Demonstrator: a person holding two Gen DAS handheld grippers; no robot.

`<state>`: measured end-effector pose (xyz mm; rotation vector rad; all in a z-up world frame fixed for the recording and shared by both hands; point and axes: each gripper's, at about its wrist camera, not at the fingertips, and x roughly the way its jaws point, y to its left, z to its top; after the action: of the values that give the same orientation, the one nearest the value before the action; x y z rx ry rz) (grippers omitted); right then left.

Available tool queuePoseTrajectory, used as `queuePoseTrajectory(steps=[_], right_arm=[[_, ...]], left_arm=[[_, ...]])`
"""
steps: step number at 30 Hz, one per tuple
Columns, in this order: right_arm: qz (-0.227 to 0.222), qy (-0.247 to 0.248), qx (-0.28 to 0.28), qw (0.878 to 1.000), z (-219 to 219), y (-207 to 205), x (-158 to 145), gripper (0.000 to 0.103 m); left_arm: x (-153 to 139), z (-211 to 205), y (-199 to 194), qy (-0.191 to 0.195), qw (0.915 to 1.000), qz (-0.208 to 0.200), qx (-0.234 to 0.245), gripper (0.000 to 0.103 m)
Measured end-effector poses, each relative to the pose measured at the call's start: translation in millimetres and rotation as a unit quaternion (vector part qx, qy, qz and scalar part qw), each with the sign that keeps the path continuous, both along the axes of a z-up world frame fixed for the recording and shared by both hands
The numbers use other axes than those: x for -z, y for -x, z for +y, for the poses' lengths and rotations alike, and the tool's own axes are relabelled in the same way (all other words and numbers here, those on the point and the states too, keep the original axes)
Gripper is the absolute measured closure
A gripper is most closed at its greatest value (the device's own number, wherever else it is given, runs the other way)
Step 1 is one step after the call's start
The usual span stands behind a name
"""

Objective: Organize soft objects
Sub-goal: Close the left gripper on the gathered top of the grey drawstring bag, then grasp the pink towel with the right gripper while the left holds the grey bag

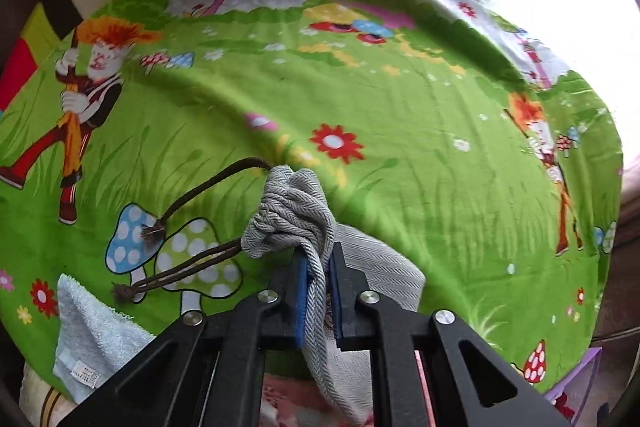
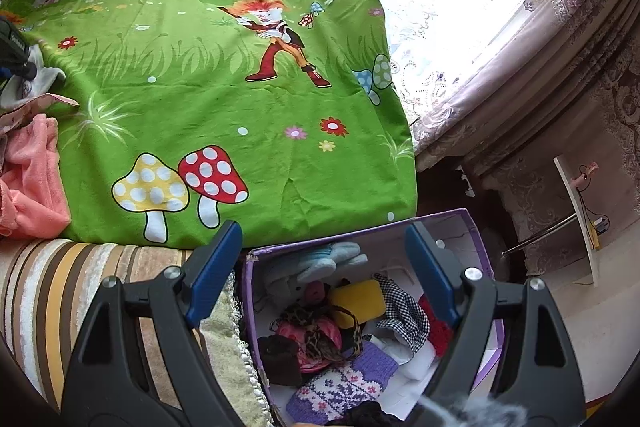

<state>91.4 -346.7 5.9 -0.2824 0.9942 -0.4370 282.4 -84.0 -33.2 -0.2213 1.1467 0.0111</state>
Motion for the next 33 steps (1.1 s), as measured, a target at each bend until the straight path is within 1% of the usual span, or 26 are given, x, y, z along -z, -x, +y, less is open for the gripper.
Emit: queuePoseTrajectory(steps=[1,4,5,7,9,12,17,21,23,25,27,29,31,33], right_arm=[[0.001,-0.001,0.0,1.0,0.1,-0.1,0.5,0.017],[0.005,-0.004,-0.002,1.0,0.3,-1.2,2.1,0.017],[0.006,-0.004,-0.004,1.0,0.4,-1.6,2.4,0.017],[0.007,-0.004,-0.006,1.0,0.5,-2.8,2.6,0.017],[0.008,-0.006,-0.01,1.0,1.8,-4.1,2.2,0.017],[0.008,-0.008,-0.02,1.0,7.5,-6.6,0.4,0.017],[0.01,-0.033,-0.054,0.998,27.4,-11.7,-4.9,0.017],[0.009,-0.053,-0.107,0.993,63.7,-15.3,-14.3,0.017],[0.01,-0.051,-0.139,0.989,85.5,-15.1,-15.4,0.017],[0.023,-0.054,-0.168,0.984,102.8,-17.2,-10.4,0.017],[0.042,-0.06,-0.186,0.98,114.6,-19.9,-1.3,0.017],[0.065,-0.086,-0.207,0.972,124.7,-22.0,5.6,0.017],[0.068,-0.092,-0.218,0.969,131.0,-21.5,9.9,0.017],[0.077,-0.104,-0.222,0.966,135.7,-29.5,17.1,0.017]], left_arm=[[-6.2,-4.3,1.2,0.011,0.9998,-0.011,0.01,0.093],[-19.7,-18.8,1.6,0.022,0.9984,-0.029,0.042,0.093],[-23.7,-24.2,0.9,0.035,0.9971,-0.037,0.056,0.093],[-32.2,-35.2,-1.2,0.074,0.9919,-0.047,0.092,0.093],[-36.1,-43.3,-3.9,0.11,0.9861,-0.046,0.116,0.093],[-43.3,-52.9,-1.4,0.13,0.9802,-0.05,0.141,0.093],[-55.3,-58.1,-1.3,0.124,0.9776,-0.059,0.159,0.093],[-58.0,-52.9,1.3,0.127,0.9769,-0.06,0.161,0.093],[-58.7,-49.2,2.2,0.129,0.9763,-0.06,0.163,0.093],[-59.2,-45.9,3.0,0.13,0.9761,-0.061,0.163,0.093],[-59.8,-43.3,3.2,0.132,0.9759,-0.062,0.162,0.093],[-60.2,-41.4,2.2,0.135,0.9758,-0.063,0.16,0.093],[-59.5,-40.4,0.9,0.136,0.9757,-0.062,0.16,0.093],[-58.1,-39.2,0.7,0.138,0.9757,-0.061,0.159,0.093]])
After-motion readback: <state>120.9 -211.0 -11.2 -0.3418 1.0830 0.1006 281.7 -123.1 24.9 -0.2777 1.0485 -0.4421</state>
